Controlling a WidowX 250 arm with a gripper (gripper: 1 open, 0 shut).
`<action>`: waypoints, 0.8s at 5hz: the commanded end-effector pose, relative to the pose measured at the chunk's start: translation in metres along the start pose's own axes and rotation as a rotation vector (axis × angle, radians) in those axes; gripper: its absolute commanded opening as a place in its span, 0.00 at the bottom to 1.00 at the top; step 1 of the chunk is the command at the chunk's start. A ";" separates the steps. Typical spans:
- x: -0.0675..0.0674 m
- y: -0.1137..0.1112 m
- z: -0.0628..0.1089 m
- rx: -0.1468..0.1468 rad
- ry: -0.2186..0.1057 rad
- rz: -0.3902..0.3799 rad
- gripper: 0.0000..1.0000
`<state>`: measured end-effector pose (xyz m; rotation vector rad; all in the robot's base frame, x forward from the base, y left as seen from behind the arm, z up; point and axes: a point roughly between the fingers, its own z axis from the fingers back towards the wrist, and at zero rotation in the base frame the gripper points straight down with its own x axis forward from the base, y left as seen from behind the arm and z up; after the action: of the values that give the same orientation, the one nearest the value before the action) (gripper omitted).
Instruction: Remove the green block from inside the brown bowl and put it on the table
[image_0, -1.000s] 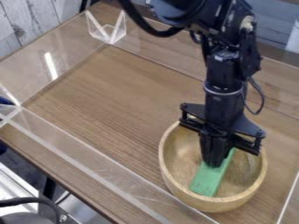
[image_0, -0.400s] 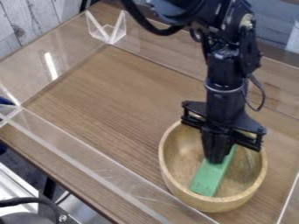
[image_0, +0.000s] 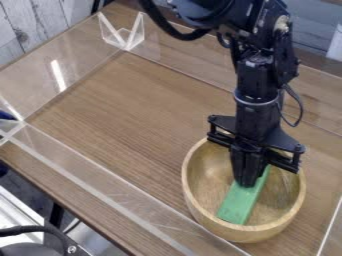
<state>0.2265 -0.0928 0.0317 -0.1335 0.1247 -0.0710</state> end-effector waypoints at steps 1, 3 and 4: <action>-0.007 0.004 -0.002 0.013 0.033 -0.023 0.00; -0.008 0.005 0.027 0.001 -0.005 -0.038 0.00; -0.009 0.006 0.043 -0.002 -0.033 -0.043 0.00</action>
<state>0.2135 -0.0804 0.0606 -0.1303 0.1495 -0.1105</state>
